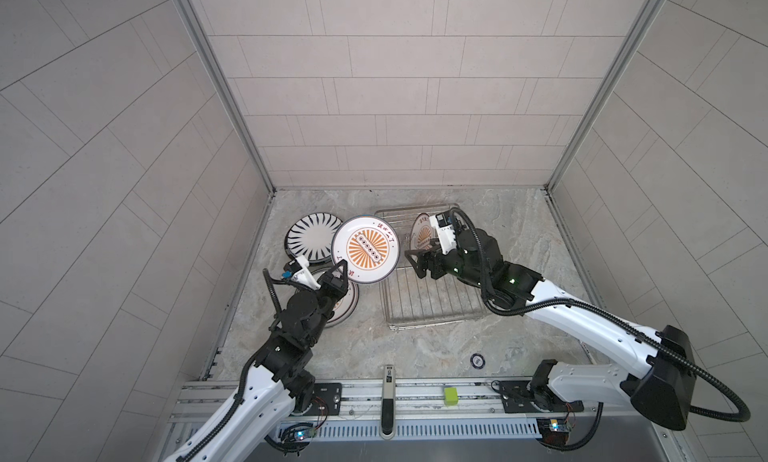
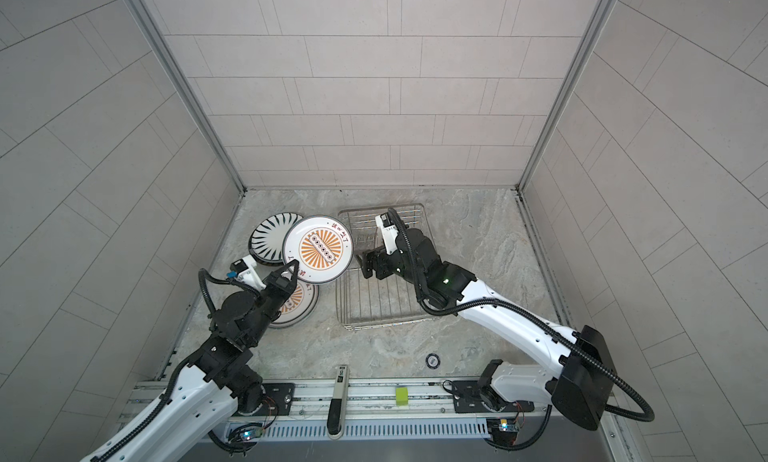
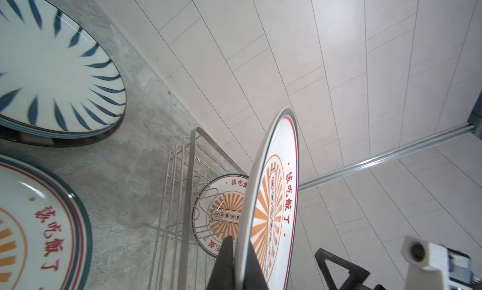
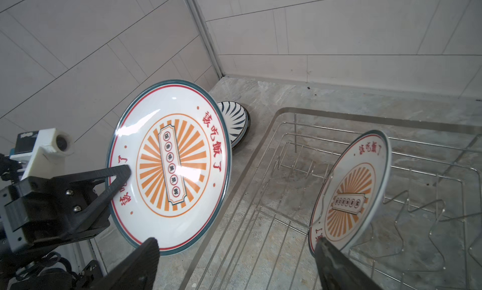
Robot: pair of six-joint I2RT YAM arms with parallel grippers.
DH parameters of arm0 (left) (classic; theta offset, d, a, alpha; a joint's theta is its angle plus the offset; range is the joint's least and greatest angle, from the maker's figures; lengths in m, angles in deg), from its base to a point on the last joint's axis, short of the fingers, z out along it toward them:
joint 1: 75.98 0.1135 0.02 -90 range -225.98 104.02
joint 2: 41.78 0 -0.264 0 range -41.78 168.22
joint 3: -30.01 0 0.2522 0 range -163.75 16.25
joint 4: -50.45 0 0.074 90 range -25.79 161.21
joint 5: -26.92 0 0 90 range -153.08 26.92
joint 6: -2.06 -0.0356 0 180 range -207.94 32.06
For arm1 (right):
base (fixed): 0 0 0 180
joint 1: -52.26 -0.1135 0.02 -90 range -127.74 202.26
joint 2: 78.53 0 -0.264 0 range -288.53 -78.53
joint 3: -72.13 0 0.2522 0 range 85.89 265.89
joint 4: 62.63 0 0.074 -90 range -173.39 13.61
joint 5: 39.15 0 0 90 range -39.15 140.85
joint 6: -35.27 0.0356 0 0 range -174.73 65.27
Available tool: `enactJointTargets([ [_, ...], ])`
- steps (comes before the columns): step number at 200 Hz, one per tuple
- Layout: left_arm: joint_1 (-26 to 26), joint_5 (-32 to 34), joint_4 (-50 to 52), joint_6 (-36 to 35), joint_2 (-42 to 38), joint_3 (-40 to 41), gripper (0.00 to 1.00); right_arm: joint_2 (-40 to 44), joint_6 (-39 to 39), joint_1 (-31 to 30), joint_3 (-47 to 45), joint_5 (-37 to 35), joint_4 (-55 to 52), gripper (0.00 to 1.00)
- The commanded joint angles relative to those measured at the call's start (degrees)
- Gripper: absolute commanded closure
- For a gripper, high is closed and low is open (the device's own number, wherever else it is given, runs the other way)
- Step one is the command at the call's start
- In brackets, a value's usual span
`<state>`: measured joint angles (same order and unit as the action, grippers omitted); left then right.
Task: Unload the plates from the dish rack
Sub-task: Place the plate among the plates.
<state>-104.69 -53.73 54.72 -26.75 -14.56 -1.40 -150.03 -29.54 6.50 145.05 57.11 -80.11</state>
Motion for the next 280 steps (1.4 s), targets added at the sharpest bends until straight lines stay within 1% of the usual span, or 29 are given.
enactJointTargets([
  [1,3.25,0.66,3.09,2.77,-2.14,-0.86,1.00,-2.61,-4.60,-2.69,3.12,-0.64,-1.90,0.05],
  [22,7.26,-1.73,5.00,5.28,-2.74,-0.46,1.00,-5.82,-6.47,-5.38,6.50,-0.65,-3.79,0.05],
  [36,8.60,-1.25,6.90,6.00,-3.57,-0.38,1.00,-7.78,-7.55,-6.90,8.83,-1.23,-5.60,0.04],
  [82,9.10,4.94,14.95,6.57,-6.77,-1.49,1.00,-13.56,-8.38,-9.21,15.00,-3.28,-9.73,0.00],
  [105,9.79,6.17,18.33,7.11,-7.42,-2.12,1.00,-15.27,-8.24,-9.53,16.33,-3.63,-10.25,0.01],
  [138,10.47,7.82,21.95,9.59,-5.41,-3.38,1.00,-17.34,-8.56,-10.03,17.77,-2.32,-9.81,0.01],
  [160,10.57,9.40,24.13,10.51,-4.09,-4.38,1.00,-20.09,-9.34,-10.82,20.32,-1.75,-10.95,0.01],
  [204,10.70,12.17,27.61,12.64,-4.28,-4.40,1.00,-24.80,-10.16,-11.54,24.16,0.23,-11.36,0.01],
  [225,10.84,13.53,30.25,13.50,-3.04,-5.42,1.00,-26.51,-10.42,-11.55,25.76,0.58,-11.91,0.01],
  [251,10.99,14.24,32.43,14.79,-1.67,-6.34,1.00,-28.74,-10.76,-11.55,27.61,1.31,-12.70,0.01],
  [280,11.18,13.61,33.41,16.60,-0.95,-5.91,1.00,-30.97,-10.95,-11.55,29.29,2.96,-12.58,0.01],
])
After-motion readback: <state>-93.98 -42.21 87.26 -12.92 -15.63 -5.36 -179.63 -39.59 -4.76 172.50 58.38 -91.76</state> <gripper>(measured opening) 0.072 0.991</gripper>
